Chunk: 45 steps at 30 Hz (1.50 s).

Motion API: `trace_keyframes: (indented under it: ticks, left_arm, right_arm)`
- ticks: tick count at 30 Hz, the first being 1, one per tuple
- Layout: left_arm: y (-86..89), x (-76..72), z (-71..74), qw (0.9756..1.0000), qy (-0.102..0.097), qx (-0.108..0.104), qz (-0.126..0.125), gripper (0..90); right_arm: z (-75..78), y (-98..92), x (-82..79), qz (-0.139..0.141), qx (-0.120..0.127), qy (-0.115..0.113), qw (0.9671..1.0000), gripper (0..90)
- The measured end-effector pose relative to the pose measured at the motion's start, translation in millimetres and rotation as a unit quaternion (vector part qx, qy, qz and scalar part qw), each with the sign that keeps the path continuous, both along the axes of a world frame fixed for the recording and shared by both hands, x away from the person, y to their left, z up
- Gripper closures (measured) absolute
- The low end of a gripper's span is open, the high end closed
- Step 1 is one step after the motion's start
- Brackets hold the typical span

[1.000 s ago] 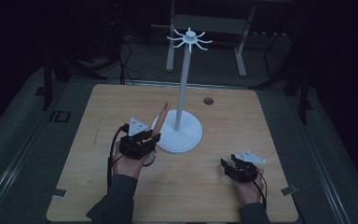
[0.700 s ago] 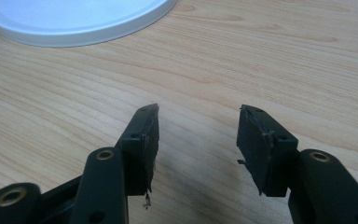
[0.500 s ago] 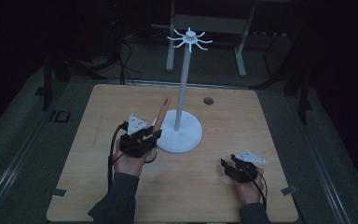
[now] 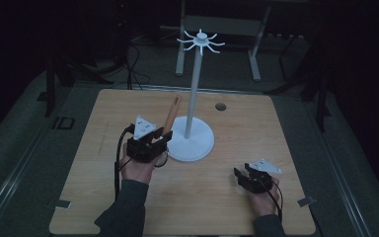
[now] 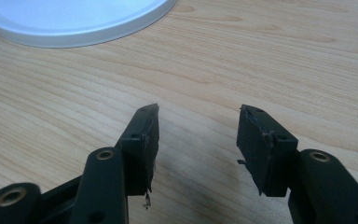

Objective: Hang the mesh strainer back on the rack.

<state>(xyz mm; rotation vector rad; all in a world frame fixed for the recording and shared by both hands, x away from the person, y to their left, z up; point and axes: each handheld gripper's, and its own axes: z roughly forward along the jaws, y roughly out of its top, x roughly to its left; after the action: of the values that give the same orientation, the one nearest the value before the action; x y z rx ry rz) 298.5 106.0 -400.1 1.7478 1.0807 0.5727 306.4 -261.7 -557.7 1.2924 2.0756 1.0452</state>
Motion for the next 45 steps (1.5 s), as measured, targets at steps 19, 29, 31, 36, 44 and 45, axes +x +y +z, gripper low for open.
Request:
trace_keyframes:
  ticks: [19,29,31,36,44,45]
  left_arm:
    - [4.1,3.2,17.9,0.9991,-0.026,-0.031,0.014,69.0]
    - [3.1,5.0,25.3,0.9982,-0.036,-0.044,0.018,69.0]
    - [3.2,5.3,26.9,0.9978,-0.038,-0.05,0.022,69.0]
    - [3.1,6.0,31.1,0.9974,-0.043,-0.054,0.022,69.0]
    - [1.2,7.5,36.6,0.9969,-0.048,-0.057,0.022,69.0]
    - [0.9,7.7,37.4,0.997,-0.049,-0.057,0.021,69.0]
  right_arm:
    - [0.0,-0.3,0.2,0.0,0.001,-0.001,1.0,48.3]
    - [0.0,-0.5,0.3,0.0,0.002,-0.001,1.0,48.2]
    - [0.0,-0.5,0.3,0.0,0.002,-0.001,1.0,48.2]
    - [0.0,-0.5,0.3,0.0,0.002,-0.001,1.0,48.2]
    - [0.0,-0.5,0.3,0.0,0.002,-0.001,1.0,48.2]
    - [0.0,-0.5,0.3,0.0,0.002,-0.001,1.0,48.2]
